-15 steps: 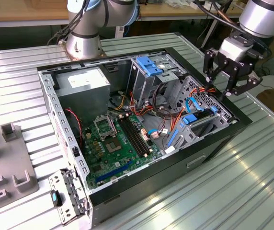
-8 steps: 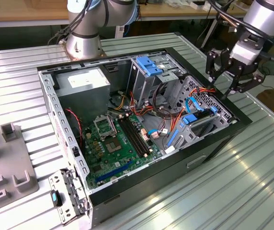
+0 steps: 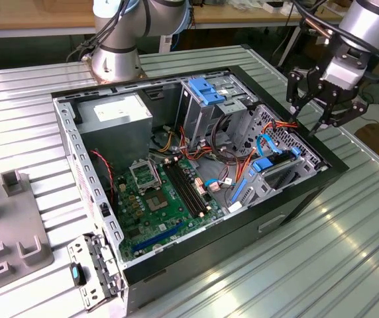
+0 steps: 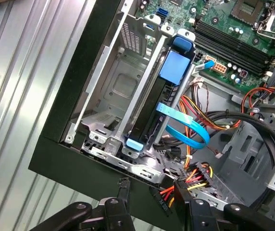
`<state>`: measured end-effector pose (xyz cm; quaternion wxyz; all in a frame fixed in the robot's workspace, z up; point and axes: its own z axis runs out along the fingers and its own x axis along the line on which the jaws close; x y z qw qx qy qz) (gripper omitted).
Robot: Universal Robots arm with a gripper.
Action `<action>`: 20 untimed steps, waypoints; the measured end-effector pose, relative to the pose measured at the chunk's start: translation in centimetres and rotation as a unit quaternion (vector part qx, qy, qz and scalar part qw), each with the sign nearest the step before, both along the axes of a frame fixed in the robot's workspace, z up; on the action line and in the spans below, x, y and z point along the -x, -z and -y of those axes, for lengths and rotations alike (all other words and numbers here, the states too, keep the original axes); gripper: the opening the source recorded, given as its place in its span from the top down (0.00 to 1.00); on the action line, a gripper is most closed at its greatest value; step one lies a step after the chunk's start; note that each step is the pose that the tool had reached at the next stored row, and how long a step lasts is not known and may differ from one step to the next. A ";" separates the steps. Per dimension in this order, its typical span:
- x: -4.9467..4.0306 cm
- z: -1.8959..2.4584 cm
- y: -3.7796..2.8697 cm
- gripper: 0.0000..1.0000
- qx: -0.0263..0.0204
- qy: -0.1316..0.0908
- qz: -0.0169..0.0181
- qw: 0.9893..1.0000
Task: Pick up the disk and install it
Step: 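Insert the first disk wire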
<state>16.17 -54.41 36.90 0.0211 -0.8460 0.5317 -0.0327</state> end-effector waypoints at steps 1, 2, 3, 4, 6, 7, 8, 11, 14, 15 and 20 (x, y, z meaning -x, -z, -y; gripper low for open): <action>-0.02 -0.01 0.00 0.51 0.000 -0.006 0.000 1.000; -0.02 -0.01 -0.01 0.51 0.000 -0.014 0.000 1.000; -0.02 -0.01 0.00 0.51 0.000 -0.022 0.000 1.000; -0.03 -0.01 0.01 0.51 0.000 -0.040 0.000 0.999; -0.11 -0.01 0.03 0.51 0.000 -0.063 0.000 0.998; -0.24 -0.02 0.04 0.51 0.000 -0.073 0.000 0.997; -0.44 -0.04 0.05 0.51 0.000 -0.079 0.000 0.997; -0.60 -0.05 0.11 0.51 0.000 -0.126 0.000 0.992; -0.92 -0.08 0.17 0.51 0.000 -0.162 0.000 0.987; -0.92 -0.08 0.17 0.51 0.000 -0.162 0.000 0.987; -0.97 -0.17 0.24 0.51 0.000 -0.214 0.000 0.977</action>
